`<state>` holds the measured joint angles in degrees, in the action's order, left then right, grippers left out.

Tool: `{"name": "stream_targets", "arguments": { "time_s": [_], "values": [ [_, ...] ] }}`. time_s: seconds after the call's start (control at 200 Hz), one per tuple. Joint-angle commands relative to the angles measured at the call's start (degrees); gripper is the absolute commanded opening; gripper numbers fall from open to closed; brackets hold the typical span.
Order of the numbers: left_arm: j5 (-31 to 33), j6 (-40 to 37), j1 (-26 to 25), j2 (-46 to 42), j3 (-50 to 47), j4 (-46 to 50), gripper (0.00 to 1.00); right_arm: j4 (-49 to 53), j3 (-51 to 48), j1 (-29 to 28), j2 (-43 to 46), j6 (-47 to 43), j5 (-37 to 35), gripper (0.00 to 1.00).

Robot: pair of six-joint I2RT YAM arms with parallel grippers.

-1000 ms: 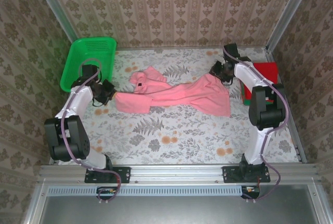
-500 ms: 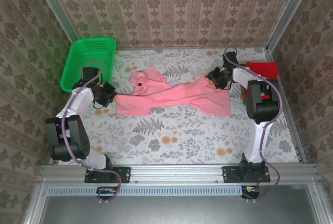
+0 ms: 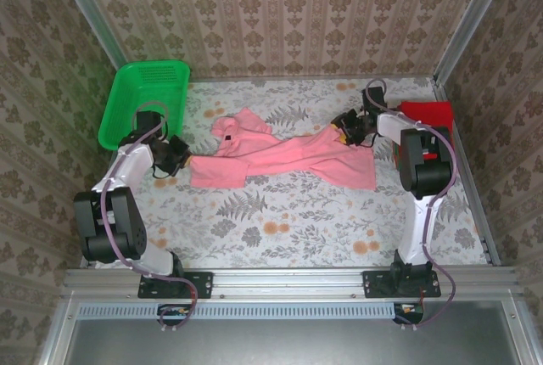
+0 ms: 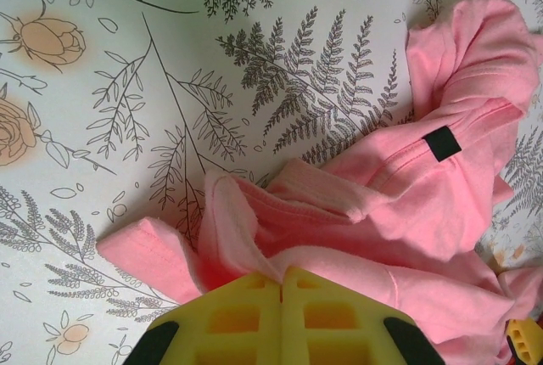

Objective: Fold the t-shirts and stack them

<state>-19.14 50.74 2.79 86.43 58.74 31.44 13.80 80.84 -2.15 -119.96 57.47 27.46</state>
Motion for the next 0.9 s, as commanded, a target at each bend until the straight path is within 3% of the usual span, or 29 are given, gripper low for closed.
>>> {"name": "stream_targets", "arguments": {
  "time_s": [0.0, 0.44, 0.625, 0.75, 0.895],
  "values": [
    [-0.32, -0.26, 0.56, 0.45, -0.61, -0.59, 0.0, -4.16, -1.7, 0.35, -0.31, 2.64, 1.93, 0.45],
    [-0.81, -1.59, 1.18, 1.68, 0.22, 0.2, 0.0, -10.77, -0.89, 2.81, -1.85, 5.95, 1.05, 0.4],
    [-0.95, -1.81, 1.69, 1.55, 0.08, 0.18, 0.0, -12.46, -1.53, 3.27, -2.25, 6.41, -0.22, 0.27],
    [-1.01, -1.44, 1.62, 1.63, -0.01, -0.15, 0.0, -11.51, -0.86, 3.29, -3.42, 6.57, 0.14, 0.28],
    [-0.99, -1.26, 1.69, 1.71, -0.04, -0.28, 0.0, -11.01, -2.03, 3.3, -2.39, 6.51, -0.08, 0.36]
  ]
}}
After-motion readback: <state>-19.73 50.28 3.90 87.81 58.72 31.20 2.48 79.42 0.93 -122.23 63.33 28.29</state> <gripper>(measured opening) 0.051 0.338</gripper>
